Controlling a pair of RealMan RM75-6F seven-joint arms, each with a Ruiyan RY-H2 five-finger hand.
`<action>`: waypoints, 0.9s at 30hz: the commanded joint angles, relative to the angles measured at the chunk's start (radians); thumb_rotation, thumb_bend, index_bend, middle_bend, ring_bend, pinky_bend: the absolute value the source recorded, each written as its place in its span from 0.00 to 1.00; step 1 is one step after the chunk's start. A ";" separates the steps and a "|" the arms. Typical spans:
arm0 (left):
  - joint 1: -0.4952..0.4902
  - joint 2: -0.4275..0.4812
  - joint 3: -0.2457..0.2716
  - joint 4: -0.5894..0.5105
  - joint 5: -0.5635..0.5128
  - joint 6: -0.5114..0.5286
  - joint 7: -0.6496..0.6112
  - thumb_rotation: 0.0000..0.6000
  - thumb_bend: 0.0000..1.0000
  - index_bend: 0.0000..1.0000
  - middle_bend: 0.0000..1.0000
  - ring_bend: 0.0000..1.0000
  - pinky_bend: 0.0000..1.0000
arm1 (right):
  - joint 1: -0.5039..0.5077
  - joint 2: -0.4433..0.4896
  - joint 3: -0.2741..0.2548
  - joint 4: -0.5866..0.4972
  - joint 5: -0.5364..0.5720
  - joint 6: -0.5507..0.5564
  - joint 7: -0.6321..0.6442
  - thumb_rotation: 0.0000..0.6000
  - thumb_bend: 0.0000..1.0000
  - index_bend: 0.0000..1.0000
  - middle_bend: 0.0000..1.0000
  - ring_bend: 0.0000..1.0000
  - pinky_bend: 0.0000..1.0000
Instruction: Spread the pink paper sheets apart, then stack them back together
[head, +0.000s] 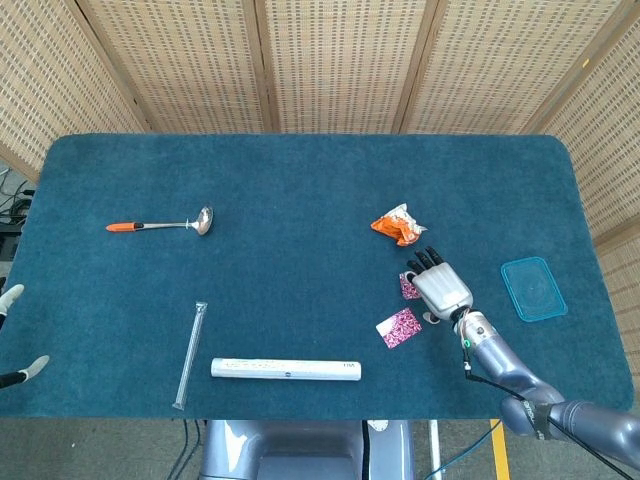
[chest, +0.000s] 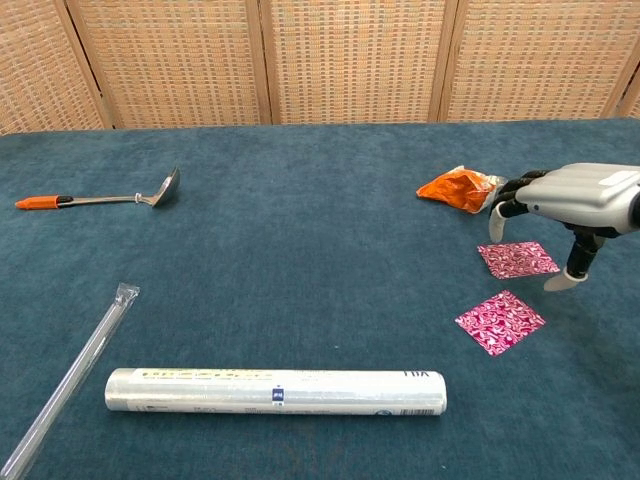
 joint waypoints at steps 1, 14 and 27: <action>-0.001 -0.001 0.000 0.001 0.003 -0.001 -0.002 0.95 0.00 0.10 0.00 0.00 0.00 | -0.014 0.004 -0.010 -0.034 0.003 0.019 -0.018 1.00 0.21 0.31 0.18 0.00 0.00; -0.004 -0.006 0.003 0.008 0.009 -0.005 -0.008 0.95 0.00 0.10 0.00 0.00 0.00 | -0.033 -0.005 -0.054 -0.091 0.002 0.026 -0.092 1.00 0.23 0.33 0.19 0.00 0.00; 0.002 -0.005 0.004 0.017 0.006 -0.001 -0.020 0.95 0.00 0.10 0.00 0.00 0.00 | -0.022 -0.039 -0.054 -0.084 0.003 0.009 -0.113 1.00 0.23 0.35 0.19 0.00 0.00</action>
